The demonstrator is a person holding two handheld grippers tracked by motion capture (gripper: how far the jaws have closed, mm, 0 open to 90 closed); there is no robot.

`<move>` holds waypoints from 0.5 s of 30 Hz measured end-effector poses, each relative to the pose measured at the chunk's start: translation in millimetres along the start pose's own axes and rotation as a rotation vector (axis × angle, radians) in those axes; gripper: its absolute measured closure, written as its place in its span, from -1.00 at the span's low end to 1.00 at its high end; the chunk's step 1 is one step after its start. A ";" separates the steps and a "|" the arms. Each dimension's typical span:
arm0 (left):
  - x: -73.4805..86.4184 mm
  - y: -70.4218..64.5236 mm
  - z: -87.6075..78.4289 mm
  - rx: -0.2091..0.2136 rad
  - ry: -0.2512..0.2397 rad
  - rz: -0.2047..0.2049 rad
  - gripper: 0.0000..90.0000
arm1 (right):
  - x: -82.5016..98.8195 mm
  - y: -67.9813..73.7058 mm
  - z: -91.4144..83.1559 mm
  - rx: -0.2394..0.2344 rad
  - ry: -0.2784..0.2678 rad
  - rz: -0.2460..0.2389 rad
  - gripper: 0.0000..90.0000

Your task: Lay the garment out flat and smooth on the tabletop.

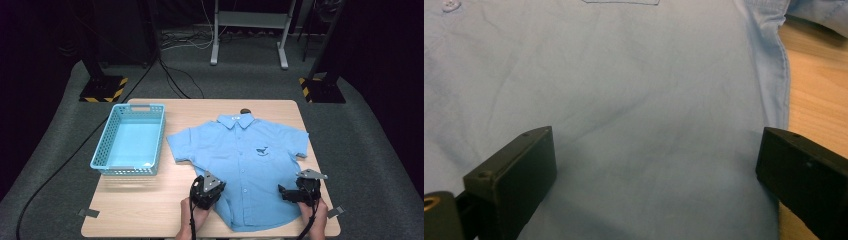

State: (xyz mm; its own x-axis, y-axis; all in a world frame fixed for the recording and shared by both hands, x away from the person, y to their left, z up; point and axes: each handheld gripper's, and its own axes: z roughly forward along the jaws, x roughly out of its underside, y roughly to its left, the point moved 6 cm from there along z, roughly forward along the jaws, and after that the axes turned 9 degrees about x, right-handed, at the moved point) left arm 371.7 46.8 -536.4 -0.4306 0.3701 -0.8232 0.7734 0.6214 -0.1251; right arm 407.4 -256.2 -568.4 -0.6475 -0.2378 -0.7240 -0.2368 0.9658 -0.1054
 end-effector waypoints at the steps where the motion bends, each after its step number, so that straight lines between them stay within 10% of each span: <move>1: 1.2 -0.7 -1.9 0.001 -0.002 0.000 0.94 | 0.0 0.0 0.0 0.000 0.000 0.000 -0.95; 15: 14.7 -3.3 -20.2 -0.013 -0.008 0.017 0.94 | 0.0 0.2 0.0 0.000 0.001 0.002 -0.95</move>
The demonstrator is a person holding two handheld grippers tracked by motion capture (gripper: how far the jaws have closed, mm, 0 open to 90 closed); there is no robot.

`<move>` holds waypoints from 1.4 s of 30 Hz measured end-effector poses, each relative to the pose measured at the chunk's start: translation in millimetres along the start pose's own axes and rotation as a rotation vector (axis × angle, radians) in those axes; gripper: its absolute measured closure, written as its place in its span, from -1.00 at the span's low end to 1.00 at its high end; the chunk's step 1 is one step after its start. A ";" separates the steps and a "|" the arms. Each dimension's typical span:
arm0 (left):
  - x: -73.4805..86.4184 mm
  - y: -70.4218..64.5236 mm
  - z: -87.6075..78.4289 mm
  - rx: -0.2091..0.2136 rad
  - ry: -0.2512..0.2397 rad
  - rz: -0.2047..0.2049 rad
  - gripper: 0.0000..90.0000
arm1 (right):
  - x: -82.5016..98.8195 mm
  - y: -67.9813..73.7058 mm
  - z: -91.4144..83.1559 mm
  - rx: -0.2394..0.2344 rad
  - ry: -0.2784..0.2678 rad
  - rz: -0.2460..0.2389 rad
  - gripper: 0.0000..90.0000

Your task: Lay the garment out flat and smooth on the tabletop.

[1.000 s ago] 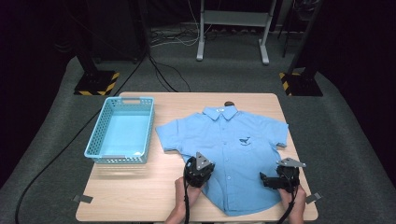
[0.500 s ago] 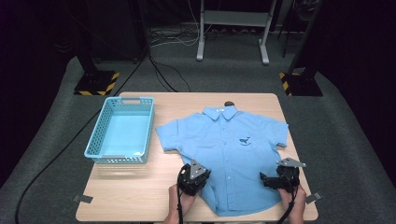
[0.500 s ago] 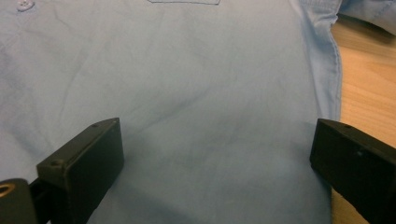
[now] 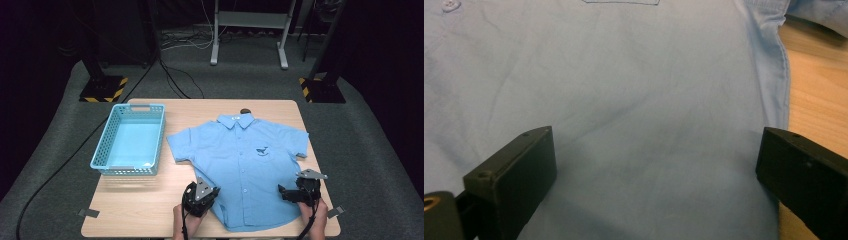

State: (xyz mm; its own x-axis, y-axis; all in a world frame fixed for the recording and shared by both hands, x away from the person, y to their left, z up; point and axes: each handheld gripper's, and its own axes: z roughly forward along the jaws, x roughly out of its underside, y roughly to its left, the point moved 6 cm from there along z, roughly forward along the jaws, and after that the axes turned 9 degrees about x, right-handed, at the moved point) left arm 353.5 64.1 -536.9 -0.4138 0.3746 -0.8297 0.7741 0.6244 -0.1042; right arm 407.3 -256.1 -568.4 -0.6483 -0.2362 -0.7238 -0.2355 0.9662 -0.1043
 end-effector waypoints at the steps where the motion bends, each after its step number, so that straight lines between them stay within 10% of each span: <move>1: 0.8 -1.0 -0.8 0.002 -0.001 -0.002 0.94 | 0.0 0.0 0.0 0.000 0.000 0.000 -0.95; 42: 51.6 -1.1 -40.4 -0.064 -0.007 -0.056 0.92 | 0.0 0.0 0.0 0.002 0.000 0.001 -0.95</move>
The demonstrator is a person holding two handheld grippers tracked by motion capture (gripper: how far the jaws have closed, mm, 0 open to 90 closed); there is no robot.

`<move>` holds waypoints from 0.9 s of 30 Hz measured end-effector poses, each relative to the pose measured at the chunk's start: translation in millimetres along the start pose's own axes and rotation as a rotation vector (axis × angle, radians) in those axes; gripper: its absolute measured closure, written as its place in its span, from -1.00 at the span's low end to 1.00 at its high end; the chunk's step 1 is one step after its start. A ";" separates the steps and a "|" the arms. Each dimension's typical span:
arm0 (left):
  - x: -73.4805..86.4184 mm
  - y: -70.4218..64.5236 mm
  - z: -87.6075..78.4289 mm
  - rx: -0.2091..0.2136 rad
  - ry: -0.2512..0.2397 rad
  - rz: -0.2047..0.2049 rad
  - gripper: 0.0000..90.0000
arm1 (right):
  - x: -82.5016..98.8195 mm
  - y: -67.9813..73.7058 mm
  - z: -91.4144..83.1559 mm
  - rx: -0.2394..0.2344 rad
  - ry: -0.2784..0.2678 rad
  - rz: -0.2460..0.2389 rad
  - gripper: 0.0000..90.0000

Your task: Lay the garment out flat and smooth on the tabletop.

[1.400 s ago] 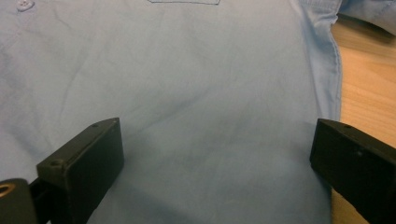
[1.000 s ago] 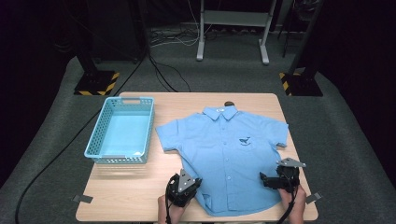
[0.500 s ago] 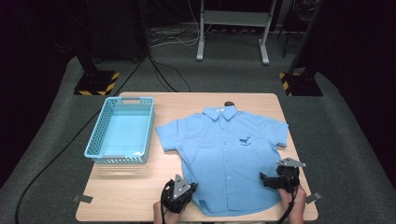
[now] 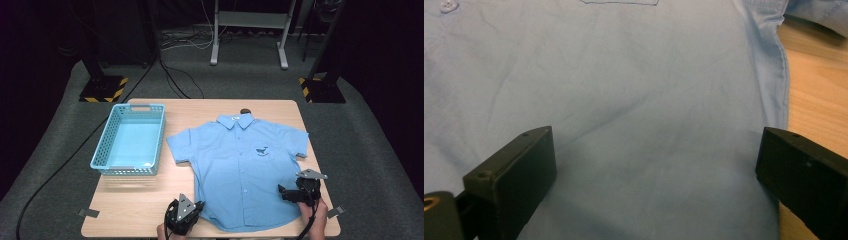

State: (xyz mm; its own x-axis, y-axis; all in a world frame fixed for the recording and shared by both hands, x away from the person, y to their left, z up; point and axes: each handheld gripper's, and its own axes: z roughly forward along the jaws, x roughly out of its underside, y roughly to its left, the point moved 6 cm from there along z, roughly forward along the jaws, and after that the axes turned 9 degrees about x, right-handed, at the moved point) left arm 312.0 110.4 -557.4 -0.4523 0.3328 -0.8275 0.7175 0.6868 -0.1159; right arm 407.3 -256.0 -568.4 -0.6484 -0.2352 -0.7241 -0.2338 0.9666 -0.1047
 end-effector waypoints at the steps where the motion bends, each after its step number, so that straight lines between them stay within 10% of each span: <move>1: 2.1 0.5 -0.6 -0.001 0.003 -0.005 0.91 | 0.1 0.0 0.0 0.001 0.000 0.000 -0.95; 9: 15.0 4.8 -7.4 -0.009 0.033 -0.048 0.59 | 0.1 0.1 -0.1 0.002 0.000 0.000 -0.95; 15: 12.9 9.2 -24.8 -0.028 0.034 -0.114 -0.43 | -0.1 0.0 0.1 0.001 0.000 -0.001 -0.95; 21: -15.5 7.7 -32.4 -0.014 -0.030 -0.059 -0.72 | -0.1 -0.1 0.1 -0.001 0.000 -0.001 -0.95; 27: -40.5 14.3 10.6 0.021 0.107 0.054 -0.85 | -0.1 -0.2 0.1 -0.001 -0.001 -0.002 -0.95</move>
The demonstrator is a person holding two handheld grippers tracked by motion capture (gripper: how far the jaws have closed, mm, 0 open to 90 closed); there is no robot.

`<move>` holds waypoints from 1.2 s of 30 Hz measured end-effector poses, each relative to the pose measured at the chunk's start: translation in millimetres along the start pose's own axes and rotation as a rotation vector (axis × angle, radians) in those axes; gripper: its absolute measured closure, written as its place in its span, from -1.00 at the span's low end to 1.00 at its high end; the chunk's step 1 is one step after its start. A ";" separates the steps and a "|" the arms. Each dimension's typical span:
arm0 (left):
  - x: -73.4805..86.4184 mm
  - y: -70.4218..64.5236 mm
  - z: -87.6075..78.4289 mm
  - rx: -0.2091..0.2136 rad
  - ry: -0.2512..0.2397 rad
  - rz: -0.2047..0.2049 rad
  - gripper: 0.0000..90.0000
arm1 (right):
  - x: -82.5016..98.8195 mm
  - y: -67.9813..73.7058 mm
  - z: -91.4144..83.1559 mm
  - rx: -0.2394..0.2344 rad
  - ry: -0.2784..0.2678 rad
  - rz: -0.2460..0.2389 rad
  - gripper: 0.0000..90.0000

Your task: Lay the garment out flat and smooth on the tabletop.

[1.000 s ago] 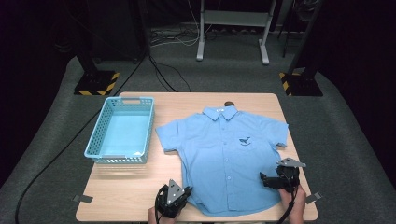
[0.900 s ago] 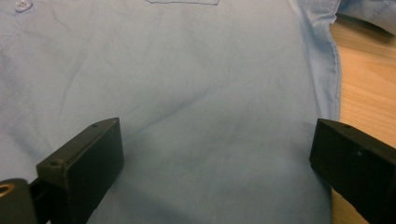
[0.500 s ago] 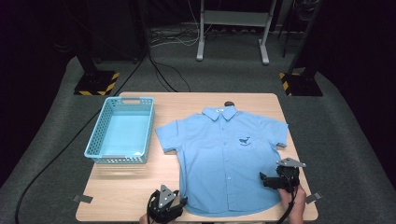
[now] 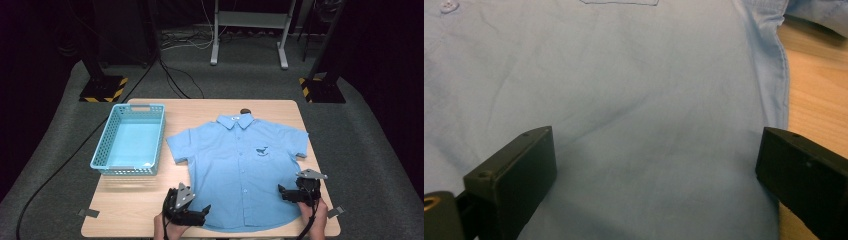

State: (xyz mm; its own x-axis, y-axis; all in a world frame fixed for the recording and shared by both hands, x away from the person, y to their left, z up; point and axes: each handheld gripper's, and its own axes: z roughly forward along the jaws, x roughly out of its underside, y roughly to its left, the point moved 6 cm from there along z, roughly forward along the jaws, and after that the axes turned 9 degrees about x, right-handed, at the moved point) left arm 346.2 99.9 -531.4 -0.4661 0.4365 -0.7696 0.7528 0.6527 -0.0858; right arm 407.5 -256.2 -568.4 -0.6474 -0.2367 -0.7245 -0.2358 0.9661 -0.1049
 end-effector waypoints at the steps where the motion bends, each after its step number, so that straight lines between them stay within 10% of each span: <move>1: 0.4 3.2 6.1 -0.010 0.026 0.003 -0.87 | 0.0 0.0 0.0 0.000 0.000 0.000 -0.95; 7: 18.2 26.6 25.6 -0.094 0.136 -0.023 -0.90 | -0.1 -0.2 0.1 -0.001 0.001 0.002 -0.95; 21: 67.2 61.6 -28.1 -0.152 0.058 -0.186 -0.93 | -0.5 -1.0 0.4 -0.002 0.003 0.004 -0.94; 36: 82.4 91.9 -48.0 -0.200 0.053 -0.215 -0.99 | 5.8 -19.7 -16.2 -0.019 -0.067 0.093 -0.96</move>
State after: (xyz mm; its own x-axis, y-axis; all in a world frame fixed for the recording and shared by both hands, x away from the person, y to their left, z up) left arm 354.6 225.6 -572.4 -0.6327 0.3035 -0.7124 0.5302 0.8403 -0.1129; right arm 396.6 -278.2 -559.5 -0.6171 -0.1379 -0.7747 -0.1911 0.9813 -0.0225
